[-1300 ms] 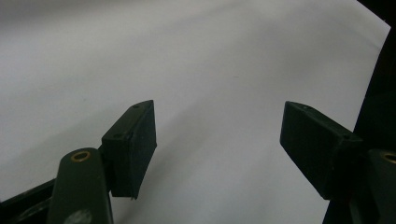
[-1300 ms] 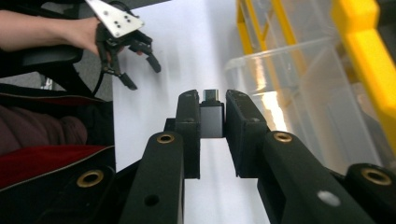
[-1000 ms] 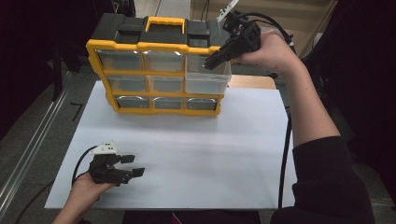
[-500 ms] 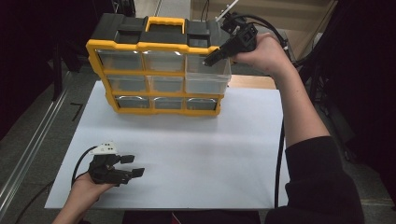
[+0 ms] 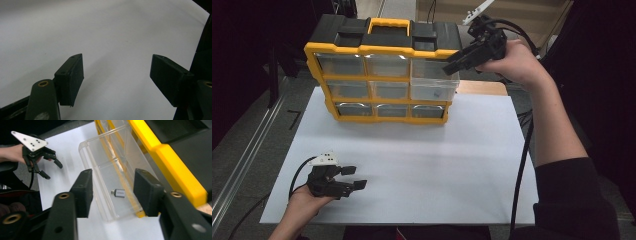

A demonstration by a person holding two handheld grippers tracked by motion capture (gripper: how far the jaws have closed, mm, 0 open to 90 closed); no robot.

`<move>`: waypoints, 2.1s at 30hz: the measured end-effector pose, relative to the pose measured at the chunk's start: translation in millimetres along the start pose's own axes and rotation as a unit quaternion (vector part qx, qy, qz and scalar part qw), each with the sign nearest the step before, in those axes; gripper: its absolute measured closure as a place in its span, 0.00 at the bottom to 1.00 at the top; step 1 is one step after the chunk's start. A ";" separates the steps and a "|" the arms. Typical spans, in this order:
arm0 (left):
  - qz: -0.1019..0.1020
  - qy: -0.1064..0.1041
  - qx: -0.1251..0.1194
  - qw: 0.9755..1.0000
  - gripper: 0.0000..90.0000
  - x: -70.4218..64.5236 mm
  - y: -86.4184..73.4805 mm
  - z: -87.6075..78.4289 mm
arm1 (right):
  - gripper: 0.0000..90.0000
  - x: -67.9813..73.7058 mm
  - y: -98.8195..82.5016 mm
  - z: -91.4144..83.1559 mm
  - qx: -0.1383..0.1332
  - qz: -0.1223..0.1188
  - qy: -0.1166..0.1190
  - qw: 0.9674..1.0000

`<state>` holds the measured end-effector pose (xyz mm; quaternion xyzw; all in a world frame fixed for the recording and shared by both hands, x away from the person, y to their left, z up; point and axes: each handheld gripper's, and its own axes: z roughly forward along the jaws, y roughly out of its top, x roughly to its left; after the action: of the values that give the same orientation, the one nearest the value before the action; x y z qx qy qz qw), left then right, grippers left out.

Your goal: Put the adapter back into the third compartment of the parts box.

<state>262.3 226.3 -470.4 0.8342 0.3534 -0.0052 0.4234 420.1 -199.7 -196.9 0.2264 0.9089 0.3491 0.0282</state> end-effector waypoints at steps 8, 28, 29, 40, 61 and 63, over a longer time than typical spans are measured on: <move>0.000 0.001 0.000 1.000 0.32 0.1 0.2 -0.1 | 0.44 3.4 -24.3 -14.4 -0.003 0.012 -0.007 1.000; -0.002 0.003 -0.003 1.000 0.32 0.0 0.4 1.2 | 0.29 16.6 -89.1 1.9 -0.031 0.031 0.003 0.999; -0.002 0.004 -0.002 1.000 0.32 -0.3 0.5 1.6 | 0.30 18.4 -93.2 5.6 -0.032 0.034 0.004 0.999; 0.001 0.004 -0.001 1.000 0.32 -0.5 0.4 1.5 | 0.33 30.7 -125.8 40.9 -0.027 0.050 0.002 0.998; 0.001 0.003 -0.001 1.000 0.32 -0.7 0.2 1.3 | 0.34 52.4 -170.8 105.0 -0.022 0.082 0.011 0.996; 0.001 0.003 -0.001 1.000 0.32 -0.6 0.2 1.2 | 0.34 55.7 -176.1 110.6 -0.019 0.086 0.014 0.996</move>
<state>262.3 225.0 -470.9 0.8342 0.3537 -0.0024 0.4232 324.3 -222.0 -388.4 0.2983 0.8796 0.3705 -0.0101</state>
